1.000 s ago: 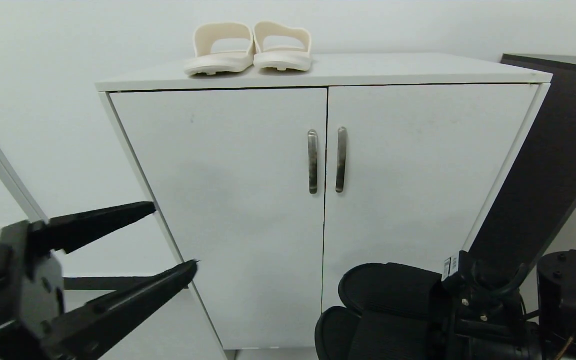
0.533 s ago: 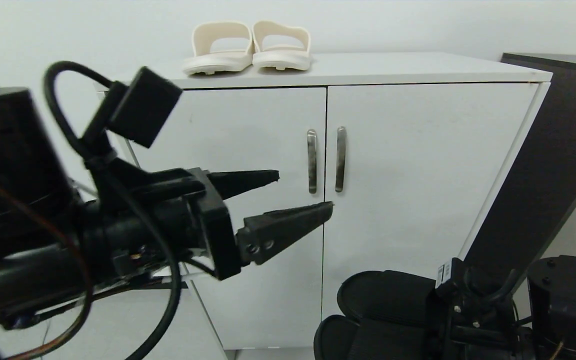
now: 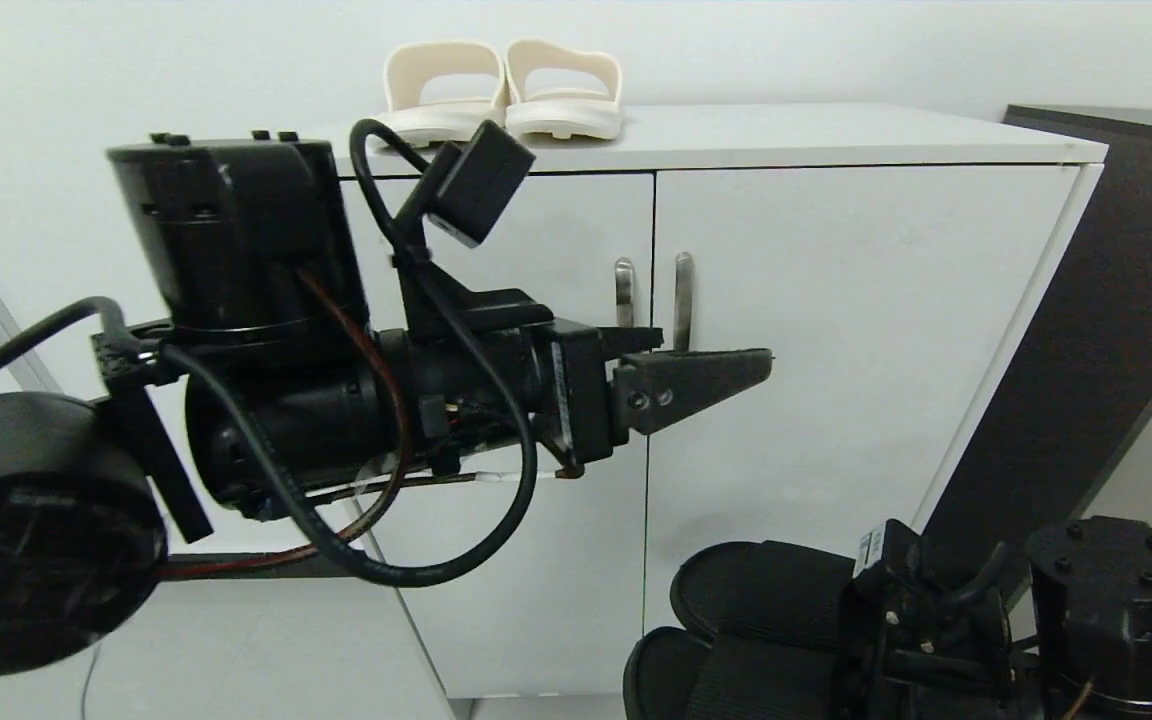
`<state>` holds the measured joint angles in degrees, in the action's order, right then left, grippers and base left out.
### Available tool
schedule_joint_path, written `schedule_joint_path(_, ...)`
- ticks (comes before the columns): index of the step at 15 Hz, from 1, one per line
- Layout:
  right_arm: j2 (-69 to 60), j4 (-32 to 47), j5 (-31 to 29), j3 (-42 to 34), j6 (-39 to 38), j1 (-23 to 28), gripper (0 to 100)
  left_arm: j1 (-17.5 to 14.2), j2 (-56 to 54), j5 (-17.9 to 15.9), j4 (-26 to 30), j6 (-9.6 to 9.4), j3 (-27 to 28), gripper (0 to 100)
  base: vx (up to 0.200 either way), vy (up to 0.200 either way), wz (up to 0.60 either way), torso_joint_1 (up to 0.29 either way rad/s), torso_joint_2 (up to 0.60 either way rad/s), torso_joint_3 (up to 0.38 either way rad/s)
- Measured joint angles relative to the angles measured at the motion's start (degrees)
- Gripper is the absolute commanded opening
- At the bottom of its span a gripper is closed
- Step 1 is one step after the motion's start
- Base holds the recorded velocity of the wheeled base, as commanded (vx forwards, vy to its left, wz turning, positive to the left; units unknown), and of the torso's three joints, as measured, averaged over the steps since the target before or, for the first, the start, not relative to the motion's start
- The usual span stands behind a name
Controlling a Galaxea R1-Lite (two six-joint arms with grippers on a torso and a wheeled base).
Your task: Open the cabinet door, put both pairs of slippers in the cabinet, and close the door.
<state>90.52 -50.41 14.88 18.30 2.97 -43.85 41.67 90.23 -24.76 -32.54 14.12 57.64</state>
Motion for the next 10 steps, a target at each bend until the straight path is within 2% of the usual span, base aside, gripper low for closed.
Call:
schedule_joint_path(2,0.4,0.0,0.0,0.0,0.1,0.0,0,0.0,2.8,1.0,0.0,0.96,2.9,100,0.000,0.000,0.00,0.000,0.00,0.000)
schedule_joint_path(10,1.8,0.0,0.0,0.0,0.1,0.0,0,0.2,6.8,13.0,0.4,1.01,6.7,100,0.000,0.000,0.00,0.000,0.00,0.000)
